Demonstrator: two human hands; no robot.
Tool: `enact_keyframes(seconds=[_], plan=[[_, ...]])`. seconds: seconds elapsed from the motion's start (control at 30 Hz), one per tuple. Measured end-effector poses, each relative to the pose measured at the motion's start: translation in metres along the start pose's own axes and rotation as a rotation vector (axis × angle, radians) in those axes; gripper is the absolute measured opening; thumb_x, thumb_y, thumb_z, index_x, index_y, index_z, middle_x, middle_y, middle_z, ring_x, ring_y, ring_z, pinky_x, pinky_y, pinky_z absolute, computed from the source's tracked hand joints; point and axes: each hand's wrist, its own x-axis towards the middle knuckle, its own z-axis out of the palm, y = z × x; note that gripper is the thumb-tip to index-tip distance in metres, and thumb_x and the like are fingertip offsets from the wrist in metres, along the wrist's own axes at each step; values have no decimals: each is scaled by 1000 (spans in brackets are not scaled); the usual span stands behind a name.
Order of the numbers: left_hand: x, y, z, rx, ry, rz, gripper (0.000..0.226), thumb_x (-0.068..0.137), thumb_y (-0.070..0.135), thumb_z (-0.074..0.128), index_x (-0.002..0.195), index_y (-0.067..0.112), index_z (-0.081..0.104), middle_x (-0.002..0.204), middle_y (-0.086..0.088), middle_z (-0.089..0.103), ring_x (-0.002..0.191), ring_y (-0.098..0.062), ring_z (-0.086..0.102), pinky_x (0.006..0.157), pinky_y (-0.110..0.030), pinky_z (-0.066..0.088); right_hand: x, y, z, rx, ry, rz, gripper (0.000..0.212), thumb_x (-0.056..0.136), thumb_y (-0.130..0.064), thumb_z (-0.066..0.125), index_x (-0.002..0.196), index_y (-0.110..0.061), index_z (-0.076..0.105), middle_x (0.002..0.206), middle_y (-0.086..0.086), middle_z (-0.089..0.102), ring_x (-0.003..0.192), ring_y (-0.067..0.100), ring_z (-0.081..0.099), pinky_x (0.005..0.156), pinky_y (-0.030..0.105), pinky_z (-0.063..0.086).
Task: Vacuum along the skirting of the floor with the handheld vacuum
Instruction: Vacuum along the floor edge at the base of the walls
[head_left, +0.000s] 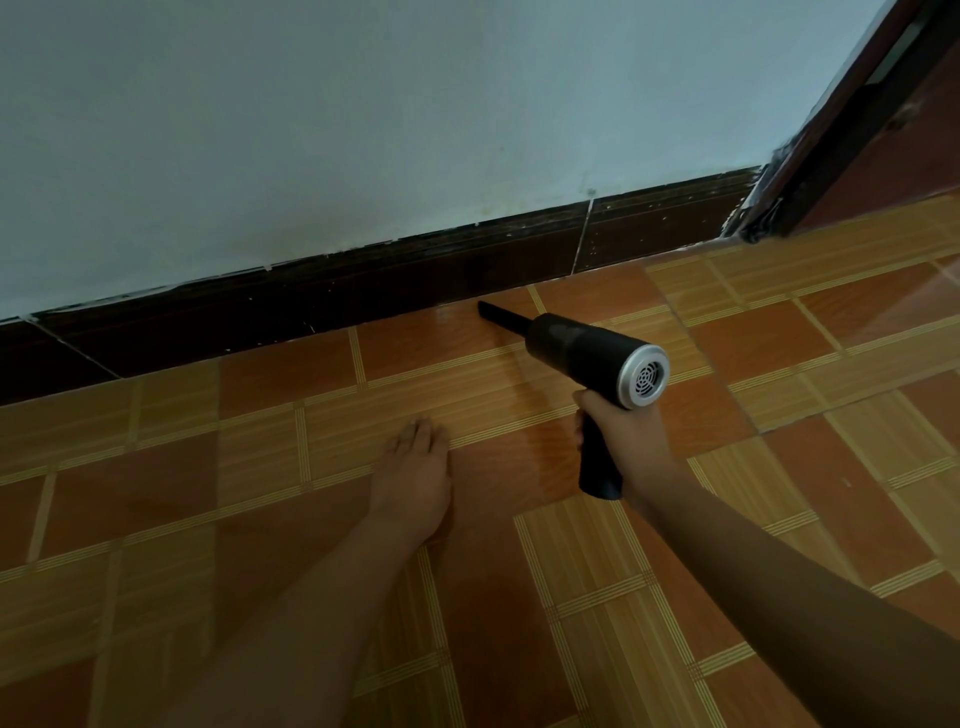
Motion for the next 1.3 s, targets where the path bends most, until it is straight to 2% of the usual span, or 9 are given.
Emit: enact_keyframes(seconds=[0.4, 0.67, 0.87, 1.03, 1.3], plan=[[-1, -3, -5, 39, -8, 24, 57, 101, 24, 33, 152, 14, 9, 160, -9, 4, 148, -21, 3, 120, -35, 5, 0, -4, 18, 21, -89, 43, 12, 82, -2, 60, 91, -9, 55, 65, 9, 54, 55, 17, 52, 56, 29, 47], [-2, 2, -4, 63, -16, -3, 58, 101, 25, 33, 153, 14, 9, 160, -10, 5, 148, -23, 4, 120, -39, 5, 3, -6, 6, 45, -47, 24, 16, 83, -2, 59, 96, -9, 55, 64, 7, 54, 52, 17, 51, 54, 29, 46], [1, 14, -7, 11, -3, 23, 59, 99, 17, 36, 152, 13, 10, 160, -9, 4, 148, -22, 2, 120, -38, 1, 8, -10, -3, 91, 19, 22, 19, 82, -3, 61, 97, -13, 56, 66, 9, 55, 54, 17, 52, 55, 29, 46], [9, 30, -6, -15, -5, 75, 56, 101, 25, 31, 152, 14, 12, 160, -7, 7, 148, -21, 3, 121, -39, 3, 12, -14, -12, 148, 62, 33, 17, 82, -1, 60, 90, -14, 55, 64, 9, 53, 52, 17, 50, 53, 29, 45], [17, 48, -6, 21, -67, 103, 57, 102, 37, 25, 153, 15, 10, 160, -8, 2, 148, -22, 1, 120, -38, 3, 20, -14, -28, 226, 126, 23, 20, 80, 1, 61, 93, -13, 55, 62, 6, 53, 53, 16, 51, 56, 31, 45]])
